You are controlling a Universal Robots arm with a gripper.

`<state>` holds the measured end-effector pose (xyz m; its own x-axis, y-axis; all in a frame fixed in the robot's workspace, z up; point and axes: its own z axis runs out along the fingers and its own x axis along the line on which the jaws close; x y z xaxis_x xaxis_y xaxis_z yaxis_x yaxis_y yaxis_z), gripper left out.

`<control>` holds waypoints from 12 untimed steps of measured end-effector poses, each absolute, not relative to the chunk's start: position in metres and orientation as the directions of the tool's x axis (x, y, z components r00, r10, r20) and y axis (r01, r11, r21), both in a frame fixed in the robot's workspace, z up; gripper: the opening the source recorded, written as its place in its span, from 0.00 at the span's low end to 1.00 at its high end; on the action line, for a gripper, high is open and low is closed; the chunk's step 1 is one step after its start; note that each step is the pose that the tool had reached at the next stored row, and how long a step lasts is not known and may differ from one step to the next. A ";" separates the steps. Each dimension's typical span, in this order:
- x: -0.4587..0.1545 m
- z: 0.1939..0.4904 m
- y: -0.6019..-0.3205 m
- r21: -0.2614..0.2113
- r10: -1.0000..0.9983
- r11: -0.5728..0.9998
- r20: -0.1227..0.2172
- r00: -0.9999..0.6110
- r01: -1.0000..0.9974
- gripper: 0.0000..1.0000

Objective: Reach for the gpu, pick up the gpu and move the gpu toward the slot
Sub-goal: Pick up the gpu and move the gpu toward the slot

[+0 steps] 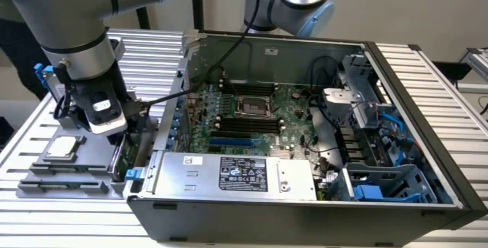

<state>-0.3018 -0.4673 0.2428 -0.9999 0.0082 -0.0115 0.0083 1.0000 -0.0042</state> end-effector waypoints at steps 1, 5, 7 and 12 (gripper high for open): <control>-0.302 0.243 -0.467 -0.004 0.009 1.000 -0.012 -1.000 0.009 0.42; -0.302 0.242 -0.465 -0.004 0.012 1.000 -0.012 -1.000 0.012 0.42; -0.302 0.242 -0.465 -0.004 0.013 1.000 -0.012 -1.000 0.013 0.40; -0.302 0.242 -0.465 -0.004 0.014 1.000 -0.012 -1.000 0.014 0.31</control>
